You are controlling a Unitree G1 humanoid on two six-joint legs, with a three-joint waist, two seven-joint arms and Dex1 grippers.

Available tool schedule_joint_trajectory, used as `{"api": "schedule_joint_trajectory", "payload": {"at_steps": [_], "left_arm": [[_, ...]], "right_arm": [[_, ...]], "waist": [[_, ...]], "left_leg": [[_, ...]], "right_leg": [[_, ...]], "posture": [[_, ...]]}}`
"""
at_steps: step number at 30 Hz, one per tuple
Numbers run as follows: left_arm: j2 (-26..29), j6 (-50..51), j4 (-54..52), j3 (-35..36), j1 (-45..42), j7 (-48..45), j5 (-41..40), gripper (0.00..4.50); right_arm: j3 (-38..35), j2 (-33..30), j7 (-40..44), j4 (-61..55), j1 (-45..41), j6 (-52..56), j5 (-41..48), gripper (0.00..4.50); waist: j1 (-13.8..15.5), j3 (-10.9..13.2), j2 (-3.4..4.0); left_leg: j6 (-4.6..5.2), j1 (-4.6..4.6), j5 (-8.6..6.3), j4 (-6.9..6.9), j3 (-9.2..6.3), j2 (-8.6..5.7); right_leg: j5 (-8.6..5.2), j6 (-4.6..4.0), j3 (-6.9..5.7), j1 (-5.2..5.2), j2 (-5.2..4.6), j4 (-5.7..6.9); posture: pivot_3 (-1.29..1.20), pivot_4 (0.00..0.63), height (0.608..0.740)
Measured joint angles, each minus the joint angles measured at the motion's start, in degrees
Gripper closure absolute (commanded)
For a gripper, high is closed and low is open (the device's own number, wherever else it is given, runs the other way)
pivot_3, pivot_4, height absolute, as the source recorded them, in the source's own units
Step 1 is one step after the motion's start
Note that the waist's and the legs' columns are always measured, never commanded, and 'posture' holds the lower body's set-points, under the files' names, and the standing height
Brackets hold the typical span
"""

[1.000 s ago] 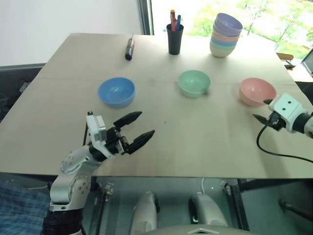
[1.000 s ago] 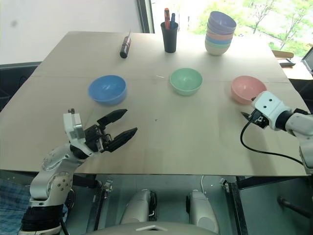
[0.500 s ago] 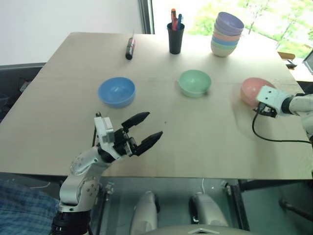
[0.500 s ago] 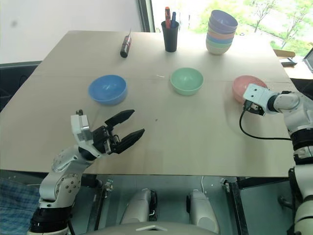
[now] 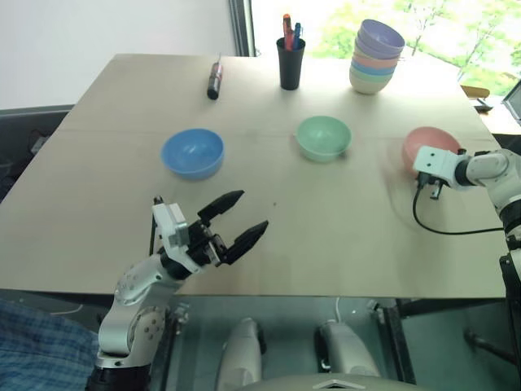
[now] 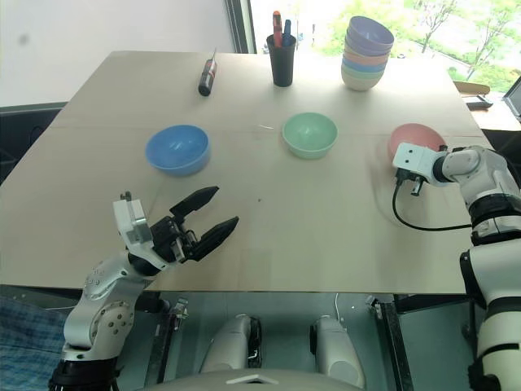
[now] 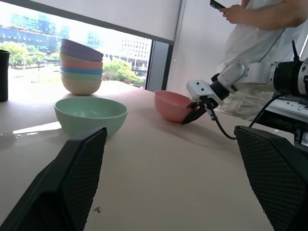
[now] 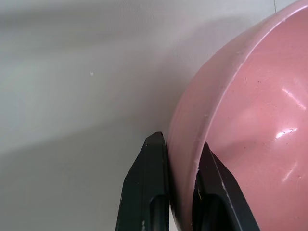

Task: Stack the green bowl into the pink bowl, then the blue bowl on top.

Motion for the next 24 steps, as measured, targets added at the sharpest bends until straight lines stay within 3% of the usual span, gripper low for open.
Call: {"api": "schedule_joint_trajectory", "payload": {"at_steps": [6, 10, 16, 20, 24], "left_arm": [[1.1, -0.1, 0.0, 1.8, 0.2, -0.3, -0.4, 0.0], [2.8, -0.1, 0.6, 3.6, 0.3, -1.0, -0.6, 0.0], [4.7, 0.1, 2.3, 6.2, 0.0, -2.0, -1.2, 0.0], [5.1, 0.1, 2.3, 6.2, 0.6, -2.8, -1.6, 0.0], [6.6, 0.1, 2.3, 7.3, 3.1, -3.5, -1.7, 0.0]], "right_arm": [[1.4, -0.9, 4.7, -11.8, 1.0, -2.0, -1.2, 4.29], [1.4, -2.2, 14.1, -40.7, 8.6, 5.7, 0.7, 4.29], [5.3, 1.5, 22.2, -72.4, 17.0, 20.6, 1.1, 4.29], [9.3, 3.8, 22.7, -78.7, 19.4, 24.1, -1.6, 4.29], [13.1, 5.5, 21.2, -78.0, 19.8, 23.8, -6.3, 4.29]], "waist": [[-0.4, 0.1, 0.29], [0.1, 0.1, 0.33], [0.4, 0.1, 0.31], [0.5, 0.1, 0.26], [0.2, 0.1, 0.26]], "left_leg": [[-0.01, -0.02, 0.0, -0.06, 0.03, 0.03], [-0.04, -0.06, 0.01, -0.1, -0.05, 0.09], [-0.02, -0.12, 0.0, 0.01, -0.1, 0.08], [-0.02, -0.11, 0.01, 0.06, -0.11, 0.07], [-0.02, -0.08, 0.01, 0.05, -0.1, 0.08]], "right_leg": [[0.0, 0.0, 0.04, -0.08, 0.02, 0.04], [-0.01, 0.0, -0.09, -0.1, 0.05, 0.03], [-0.01, 0.0, -0.17, -0.08, 0.03, 0.04], [-0.01, -0.01, -0.19, -0.05, 0.02, 0.03], [-0.02, -0.03, -0.17, -0.08, 0.04, 0.06]], "posture": [[0.0, 0.15, 0.74], [0.0, 0.15, 0.74], [0.0, 0.15, 0.74], [0.0, 0.15, 0.74], [0.0, 0.15, 0.74]]}}
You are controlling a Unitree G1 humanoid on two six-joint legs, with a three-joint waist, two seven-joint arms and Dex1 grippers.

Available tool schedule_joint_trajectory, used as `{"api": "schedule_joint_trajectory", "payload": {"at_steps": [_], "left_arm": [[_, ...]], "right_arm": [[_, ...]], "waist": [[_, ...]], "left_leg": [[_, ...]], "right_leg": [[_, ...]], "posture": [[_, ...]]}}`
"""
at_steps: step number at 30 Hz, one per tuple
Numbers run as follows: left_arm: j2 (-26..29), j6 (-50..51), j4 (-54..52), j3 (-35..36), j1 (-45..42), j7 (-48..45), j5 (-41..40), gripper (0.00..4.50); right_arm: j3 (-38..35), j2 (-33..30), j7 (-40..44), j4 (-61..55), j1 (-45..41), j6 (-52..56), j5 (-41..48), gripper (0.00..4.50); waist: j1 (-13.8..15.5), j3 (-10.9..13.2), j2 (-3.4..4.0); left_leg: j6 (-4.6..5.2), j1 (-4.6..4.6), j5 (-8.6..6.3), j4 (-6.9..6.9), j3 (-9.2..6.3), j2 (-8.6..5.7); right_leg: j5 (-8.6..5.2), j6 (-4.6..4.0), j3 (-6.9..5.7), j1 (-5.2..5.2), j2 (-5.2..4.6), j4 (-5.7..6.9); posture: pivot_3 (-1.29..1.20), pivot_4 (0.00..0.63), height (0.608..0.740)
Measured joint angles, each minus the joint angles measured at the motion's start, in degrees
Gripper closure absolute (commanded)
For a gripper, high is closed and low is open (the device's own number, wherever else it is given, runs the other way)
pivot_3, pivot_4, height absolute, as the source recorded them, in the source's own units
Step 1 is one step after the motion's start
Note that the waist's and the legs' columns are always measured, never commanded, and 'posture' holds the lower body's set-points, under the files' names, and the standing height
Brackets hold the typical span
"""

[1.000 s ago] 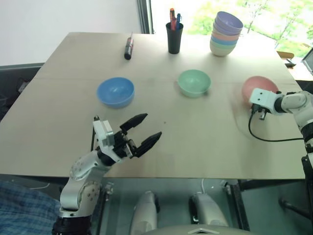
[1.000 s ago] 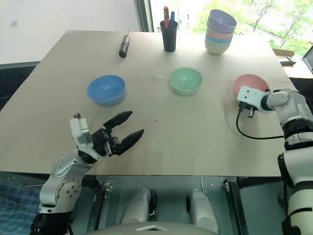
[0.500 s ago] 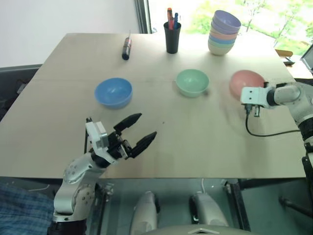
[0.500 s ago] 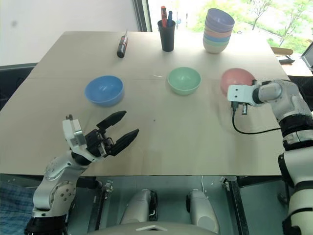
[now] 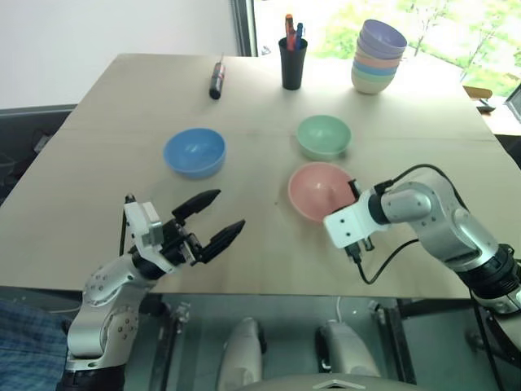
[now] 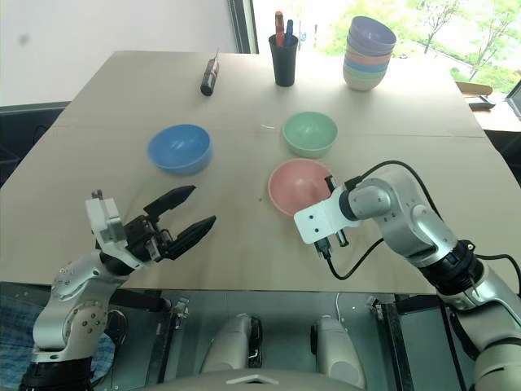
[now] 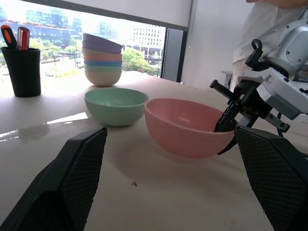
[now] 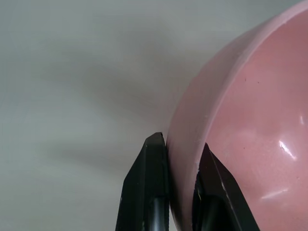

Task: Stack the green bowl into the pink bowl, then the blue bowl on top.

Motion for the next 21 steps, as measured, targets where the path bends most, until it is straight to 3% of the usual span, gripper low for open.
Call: {"api": "schedule_joint_trajectory", "payload": {"at_steps": [6, 8, 9, 16, 18, 21], "left_arm": [[3.1, -0.1, -0.3, 3.3, 7.0, -1.8, 0.1, 0.0], [3.7, -0.1, -0.3, 4.3, 8.0, -2.1, 0.1, 0.0], [3.9, -0.1, -0.3, 4.9, 8.5, -2.3, 0.1, 0.0], [5.0, -0.1, -0.2, 6.0, 8.7, -3.4, 0.1, 0.0], [5.2, -0.1, -0.2, 6.0, 8.5, -3.4, 0.1, 0.0], [5.2, -0.1, -0.2, 6.0, 8.0, -3.4, 0.1, 0.0]], "right_arm": [[2.7, 2.9, -2.7, 1.6, -0.1, -2.8, -4.1, 4.29], [2.8, 3.0, -2.8, 1.7, -0.1, -3.4, -4.7, 3.65], [2.9, 3.2, -3.0, 1.8, -0.1, -3.7, -4.9, 3.57], [2.1, 3.8, -4.1, 2.2, -1.0, -5.2, -5.2, 0.67], [1.5, 3.8, -4.0, 2.2, -1.1, -5.0, -4.8, 0.09], [0.5, 3.8, -2.6, 1.7, -0.9, -3.3, -3.3, 0.09]], "waist": [[-0.1, 0.0, -0.04], [0.1, 0.0, -0.06], [0.1, 0.0, -0.09], [0.1, -0.1, -0.23], [0.2, -0.2, -0.25], [0.2, -0.2, -0.26]], "left_leg": [[0.0, -0.02, 0.0, -0.02, 0.04, 0.02], [0.0, -0.02, 0.0, -0.02, 0.03, 0.02], [0.0, -0.01, 0.0, -0.02, 0.01, 0.02], [0.01, 0.02, -0.01, -0.02, 0.01, 0.02], [0.01, 0.02, -0.01, -0.02, 0.01, 0.02], [0.01, 0.01, -0.01, -0.02, 0.01, 0.02]], "right_leg": [[-0.01, -0.01, 0.01, -0.03, -0.01, -0.06], [-0.01, -0.02, -0.01, -0.02, -0.01, -0.07], [-0.05, -0.08, -0.03, -0.01, -0.01, -0.06], [-0.11, -0.2, -0.03, 0.02, -0.02, -0.05], [-0.11, -0.2, -0.03, 0.03, -0.02, -0.05], [-0.11, -0.2, -0.04, 0.02, -0.02, -0.06]], "posture": [[0.0, 0.15, 0.74], [0.0, 0.15, 0.74], [0.0, 0.15, 0.74], [0.0, 0.15, 0.74], [0.0, 0.15, 0.74], [0.0, 0.15, 0.74]]}}
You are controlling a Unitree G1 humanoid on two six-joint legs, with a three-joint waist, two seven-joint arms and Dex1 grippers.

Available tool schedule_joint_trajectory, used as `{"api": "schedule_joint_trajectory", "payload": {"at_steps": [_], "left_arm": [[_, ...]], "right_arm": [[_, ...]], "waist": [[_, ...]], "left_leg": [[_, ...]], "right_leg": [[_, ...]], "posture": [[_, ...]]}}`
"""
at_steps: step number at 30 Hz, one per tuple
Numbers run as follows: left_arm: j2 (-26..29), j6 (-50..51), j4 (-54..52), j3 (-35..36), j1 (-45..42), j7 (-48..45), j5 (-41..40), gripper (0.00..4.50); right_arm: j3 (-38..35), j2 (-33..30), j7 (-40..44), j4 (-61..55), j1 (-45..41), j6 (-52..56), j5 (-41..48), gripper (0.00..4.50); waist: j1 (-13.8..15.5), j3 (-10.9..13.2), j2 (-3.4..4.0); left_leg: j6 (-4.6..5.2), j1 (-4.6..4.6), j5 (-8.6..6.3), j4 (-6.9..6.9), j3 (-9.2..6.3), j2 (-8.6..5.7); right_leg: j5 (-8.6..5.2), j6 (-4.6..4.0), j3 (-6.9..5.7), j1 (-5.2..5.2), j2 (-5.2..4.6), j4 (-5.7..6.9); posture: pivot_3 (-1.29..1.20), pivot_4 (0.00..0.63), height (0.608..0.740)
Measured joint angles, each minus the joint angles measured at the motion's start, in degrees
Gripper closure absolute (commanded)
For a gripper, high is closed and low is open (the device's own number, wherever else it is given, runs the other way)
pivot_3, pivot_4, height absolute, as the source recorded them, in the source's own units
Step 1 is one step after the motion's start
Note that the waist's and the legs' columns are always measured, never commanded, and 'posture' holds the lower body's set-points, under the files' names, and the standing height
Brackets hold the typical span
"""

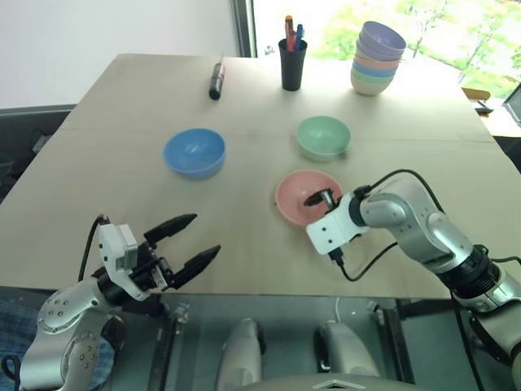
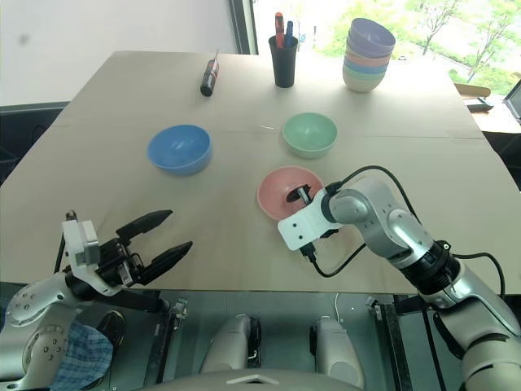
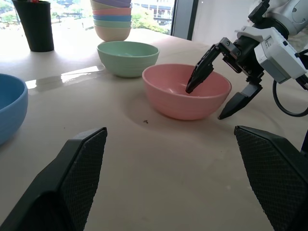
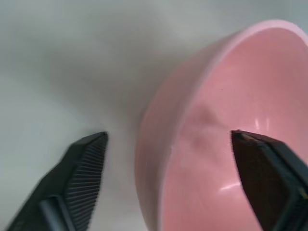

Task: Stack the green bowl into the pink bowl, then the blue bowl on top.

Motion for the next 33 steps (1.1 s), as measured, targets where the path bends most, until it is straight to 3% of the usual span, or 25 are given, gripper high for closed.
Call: {"api": "schedule_joint_trajectory", "payload": {"at_steps": [8, 12, 18, 22, 33], "left_arm": [[-0.9, 1.3, 0.0, 0.0, -2.9, 1.3, -1.2, 0.0], [-2.4, 3.8, 0.0, -0.1, -4.6, 5.2, -2.0, 0.0], [-4.4, 7.5, 0.0, -1.0, -8.5, 12.8, -0.9, 0.0], [-6.5, 7.0, 0.0, -2.9, -12.4, 17.1, 2.7, 0.0], [-8.7, 3.3, 1.3, -3.8, -14.3, 19.2, 6.8, 0.0]], "right_arm": [[-8.2, -6.1, 12.0, -9.1, 1.1, 13.8, 14.7, 0.09], [-12.3, -10.8, 12.6, -3.9, -3.3, 12.8, 17.0, 0.09], [-10.5, -10.8, 4.0, 17.3, -10.5, -1.1, 12.2, 0.09], [-7.1, -6.5, -4.6, 34.0, -15.7, -11.5, 7.4, 0.09], [-0.4, 0.0, -23.7, 63.0, -30.5, -24.3, -5.6, 0.09]], "waist": [[-0.1, 0.0, 0.02], [-0.2, 0.0, -0.04], [-0.2, 0.0, -0.02], [-0.3, 0.0, -0.01], [-0.5, 0.1, 0.08]], "left_leg": [[0.01, 0.02, -0.01, 0.0, -0.03, 0.0], [0.02, 0.06, -0.01, -0.01, -0.02, 0.0], [0.02, 0.04, 0.0, -0.02, 0.06, -0.01], [0.0, -0.01, 0.01, -0.03, 0.11, -0.01], [-0.15, -0.04, 0.09, -0.13, 0.21, -0.01]], "right_leg": [[0.07, 0.12, -0.01, 0.02, 0.0, 0.01], [0.0, -0.01, 0.03, 0.02, 0.01, 0.01], [0.1, 0.16, 0.1, -0.01, 0.01, 0.01], [0.12, 0.18, 0.15, -0.05, 0.02, -0.03], [0.13, 0.18, 0.22, -0.17, 0.01, -0.02]], "posture": [[0.0, 0.15, 0.74], [0.0, 0.15, 0.74], [0.0, 0.15, 0.74], [0.0, 0.15, 0.74], [0.0, 0.15, 0.74]]}}
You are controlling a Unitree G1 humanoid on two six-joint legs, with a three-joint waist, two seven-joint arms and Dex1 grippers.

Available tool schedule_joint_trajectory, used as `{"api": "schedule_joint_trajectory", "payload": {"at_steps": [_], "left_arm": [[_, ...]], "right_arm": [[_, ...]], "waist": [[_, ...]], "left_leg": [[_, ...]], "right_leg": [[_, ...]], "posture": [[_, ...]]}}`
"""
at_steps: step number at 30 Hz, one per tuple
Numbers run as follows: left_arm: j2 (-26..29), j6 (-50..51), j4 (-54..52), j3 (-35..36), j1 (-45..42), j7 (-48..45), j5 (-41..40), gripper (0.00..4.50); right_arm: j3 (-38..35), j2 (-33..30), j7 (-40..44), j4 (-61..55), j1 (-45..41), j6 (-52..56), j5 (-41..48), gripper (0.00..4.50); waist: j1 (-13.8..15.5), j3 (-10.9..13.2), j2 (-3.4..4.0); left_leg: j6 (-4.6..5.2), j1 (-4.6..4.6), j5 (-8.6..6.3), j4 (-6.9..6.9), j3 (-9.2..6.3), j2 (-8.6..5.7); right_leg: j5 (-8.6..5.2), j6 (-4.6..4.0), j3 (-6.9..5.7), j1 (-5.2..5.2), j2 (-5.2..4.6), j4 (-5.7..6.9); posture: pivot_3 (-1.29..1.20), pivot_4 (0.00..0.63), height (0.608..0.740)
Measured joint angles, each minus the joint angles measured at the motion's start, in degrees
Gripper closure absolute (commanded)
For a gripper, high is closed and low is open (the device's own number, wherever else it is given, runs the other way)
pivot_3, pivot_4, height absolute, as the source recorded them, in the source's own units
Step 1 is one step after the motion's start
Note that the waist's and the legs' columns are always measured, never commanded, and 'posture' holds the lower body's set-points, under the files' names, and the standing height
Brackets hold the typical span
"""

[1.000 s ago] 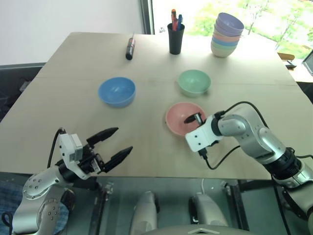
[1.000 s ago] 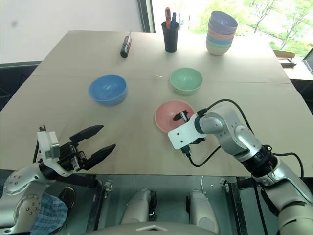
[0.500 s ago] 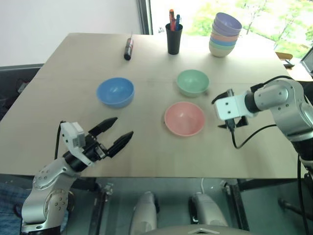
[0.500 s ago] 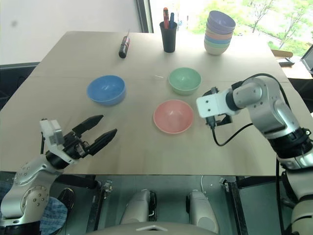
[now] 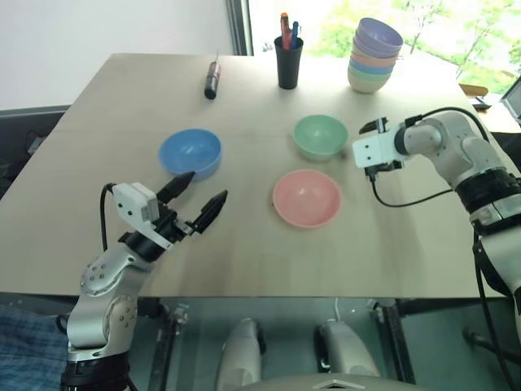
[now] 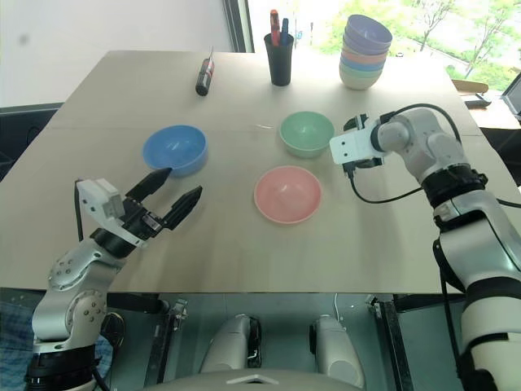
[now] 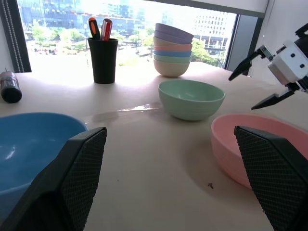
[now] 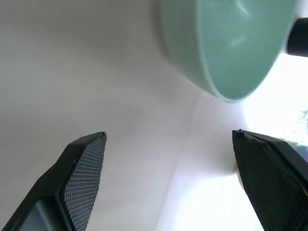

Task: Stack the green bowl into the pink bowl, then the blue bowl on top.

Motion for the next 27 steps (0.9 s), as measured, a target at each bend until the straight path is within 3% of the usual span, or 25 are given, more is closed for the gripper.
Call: {"api": "schedule_joint_trajectory", "payload": {"at_steps": [8, 23, 27], "left_arm": [[-1.4, -2.5, 0.5, -1.1, -0.6, -0.7, 1.0, 0.0], [-4.1, -9.6, 2.2, -1.3, -3.2, -2.4, 1.2, 0.0], [-4.4, -10.6, 2.2, -1.4, -3.2, -2.5, 1.2, 0.0]], "right_arm": [[3.4, 7.8, -10.6, 14.5, -6.1, -2.1, -5.1, 0.09], [4.3, 14.9, -12.9, 22.0, -8.8, -2.5, -6.4, 0.09], [4.8, 15.8, -12.3, 22.8, -8.8, -3.4, -6.9, 1.22]], "waist": [[-0.1, 0.0, 0.01], [-0.1, 0.0, 0.02], [-0.1, 0.0, 0.02]], "left_leg": [[-0.07, -0.02, 0.04, -0.02, 0.02, 0.0], [-0.06, -0.03, 0.03, -0.03, 0.02, 0.0], [-0.06, -0.03, 0.03, -0.04, 0.01, 0.0]], "right_leg": [[0.01, 0.0, 0.01, -0.02, -0.02, 0.02], [0.01, 0.0, 0.0, -0.03, -0.02, 0.05], [0.01, 0.0, -0.01, -0.03, -0.02, 0.06]], "posture": [[0.0, 0.15, 0.74], [0.0, 0.15, 0.74], [0.0, 0.15, 0.74]]}}
